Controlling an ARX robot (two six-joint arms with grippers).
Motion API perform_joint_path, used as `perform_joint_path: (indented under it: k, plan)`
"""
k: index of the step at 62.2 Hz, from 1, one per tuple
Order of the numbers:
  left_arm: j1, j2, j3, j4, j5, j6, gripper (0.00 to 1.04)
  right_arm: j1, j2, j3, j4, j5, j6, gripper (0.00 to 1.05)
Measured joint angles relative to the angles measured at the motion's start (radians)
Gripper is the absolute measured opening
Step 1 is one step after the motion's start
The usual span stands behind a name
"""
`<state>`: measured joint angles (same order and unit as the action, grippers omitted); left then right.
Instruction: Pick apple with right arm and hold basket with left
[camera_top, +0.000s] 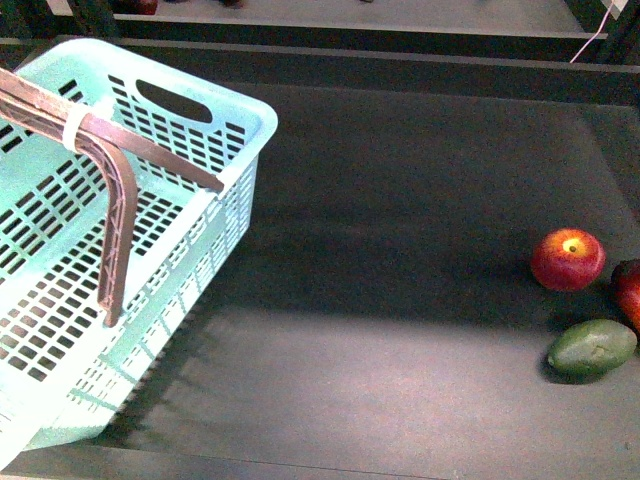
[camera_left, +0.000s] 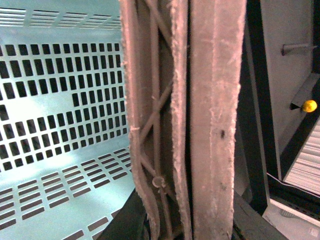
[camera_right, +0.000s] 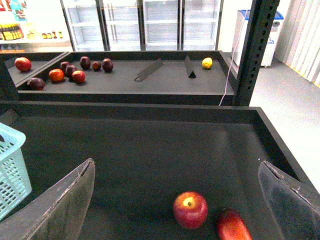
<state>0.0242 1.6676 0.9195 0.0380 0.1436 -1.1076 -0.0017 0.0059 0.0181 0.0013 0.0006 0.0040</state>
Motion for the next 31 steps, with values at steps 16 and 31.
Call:
perform_joint_path:
  k: [16, 31]
  plan:
    - [-0.126, -0.236, -0.003, -0.103, 0.028, 0.014, 0.19, 0.000, 0.000, 0.000, 0.000, 0.000, 0.000, 0.96]
    - [-0.354, -0.293, 0.036, -0.178, 0.005, 0.039, 0.19, 0.000, 0.000, 0.000, 0.000, 0.000, 0.000, 0.96]
